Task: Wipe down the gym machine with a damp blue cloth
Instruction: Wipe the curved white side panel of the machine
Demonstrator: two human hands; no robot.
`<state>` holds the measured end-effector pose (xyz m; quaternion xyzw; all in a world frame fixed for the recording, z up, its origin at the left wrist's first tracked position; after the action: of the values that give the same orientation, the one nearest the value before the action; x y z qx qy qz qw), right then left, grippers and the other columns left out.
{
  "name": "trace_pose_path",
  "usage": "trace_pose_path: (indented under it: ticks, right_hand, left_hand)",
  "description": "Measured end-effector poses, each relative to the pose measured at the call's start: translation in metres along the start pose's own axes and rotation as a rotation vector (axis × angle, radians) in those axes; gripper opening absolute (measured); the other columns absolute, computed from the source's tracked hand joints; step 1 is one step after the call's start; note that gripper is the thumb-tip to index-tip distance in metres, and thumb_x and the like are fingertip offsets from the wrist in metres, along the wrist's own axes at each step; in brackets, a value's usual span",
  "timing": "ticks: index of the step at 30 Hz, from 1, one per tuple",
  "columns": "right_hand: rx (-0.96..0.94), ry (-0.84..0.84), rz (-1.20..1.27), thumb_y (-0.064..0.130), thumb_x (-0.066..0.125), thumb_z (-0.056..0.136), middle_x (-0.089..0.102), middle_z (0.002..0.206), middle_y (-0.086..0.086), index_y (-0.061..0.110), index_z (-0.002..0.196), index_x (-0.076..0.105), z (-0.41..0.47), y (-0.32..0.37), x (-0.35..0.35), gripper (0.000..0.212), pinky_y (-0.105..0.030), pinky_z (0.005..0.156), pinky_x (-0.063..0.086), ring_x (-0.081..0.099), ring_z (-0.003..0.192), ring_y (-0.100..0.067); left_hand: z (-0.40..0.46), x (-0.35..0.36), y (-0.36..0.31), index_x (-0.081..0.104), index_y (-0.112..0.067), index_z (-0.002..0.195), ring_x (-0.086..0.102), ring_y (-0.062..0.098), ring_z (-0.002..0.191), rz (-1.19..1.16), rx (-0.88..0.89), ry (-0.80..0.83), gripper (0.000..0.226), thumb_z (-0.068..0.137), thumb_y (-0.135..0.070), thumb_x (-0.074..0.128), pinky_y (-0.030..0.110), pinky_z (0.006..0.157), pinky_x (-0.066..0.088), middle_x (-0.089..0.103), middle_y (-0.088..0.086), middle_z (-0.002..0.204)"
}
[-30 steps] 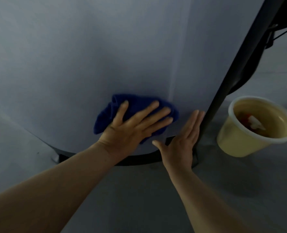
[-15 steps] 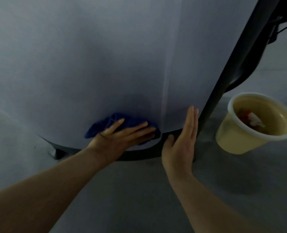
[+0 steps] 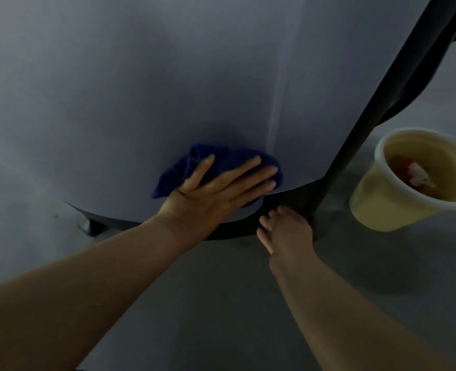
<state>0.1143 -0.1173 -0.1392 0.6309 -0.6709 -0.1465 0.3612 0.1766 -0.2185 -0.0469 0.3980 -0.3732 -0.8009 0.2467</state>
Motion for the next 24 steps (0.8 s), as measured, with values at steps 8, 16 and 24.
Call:
trace_pose_path:
  ticks: [8, 16, 24]
  right_hand:
    - [0.175, -0.048, 0.078, 0.008, 0.050, 0.099, 0.069, 0.099, -0.007, 0.016, 0.111, 0.061, -0.024, -0.018, 0.019, 0.018, -0.028, 0.073, 0.055, 0.067, 0.087, -0.017]
    - [0.151, -0.004, 0.413, 0.037, 0.048, 0.102, 0.067, 0.116, -0.009, 0.020, 0.127, 0.056, -0.042, -0.030, 0.064, 0.032, -0.042, 0.080, 0.059, 0.066, 0.100, -0.025]
    - [0.014, -0.194, 0.409, 0.030, 0.050, 0.101, 0.057, 0.123, 0.000, 0.035, 0.141, 0.042, -0.049, -0.015, 0.082, 0.041, -0.048, 0.092, 0.051, 0.059, 0.102, -0.029]
  left_hand:
    - [-0.002, -0.008, -0.011, 0.052, -0.018, 0.134, 0.049, 0.016, 0.133, -0.411, 0.100, -0.134, 0.037, 0.104, -0.012, 0.032, 0.037, 0.115, 0.031, 0.053, -0.001, 0.143]
    - [-0.055, -0.014, 0.042, 0.051, -0.014, 0.141, 0.035, 0.019, 0.140, -0.480, -0.076, -0.096, 0.040, 0.102, -0.008, 0.042, 0.046, 0.122, 0.012, 0.043, 0.003, 0.149]
    - [-0.095, -0.010, 0.061, 0.053, -0.028, 0.135, 0.028, 0.026, 0.143, -0.617, -0.601, -0.175, 0.045, 0.094, -0.011, 0.060, 0.055, 0.115, 0.018, 0.034, 0.003, 0.150]
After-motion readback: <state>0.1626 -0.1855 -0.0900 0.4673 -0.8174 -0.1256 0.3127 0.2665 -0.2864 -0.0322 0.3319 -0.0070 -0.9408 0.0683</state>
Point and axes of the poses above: each hand's wrist, its own z-axis towards the middle knuckle, its own x-axis out of the palm, y = z × x, the point moved 8 cm from there along z, towards the middle knuckle
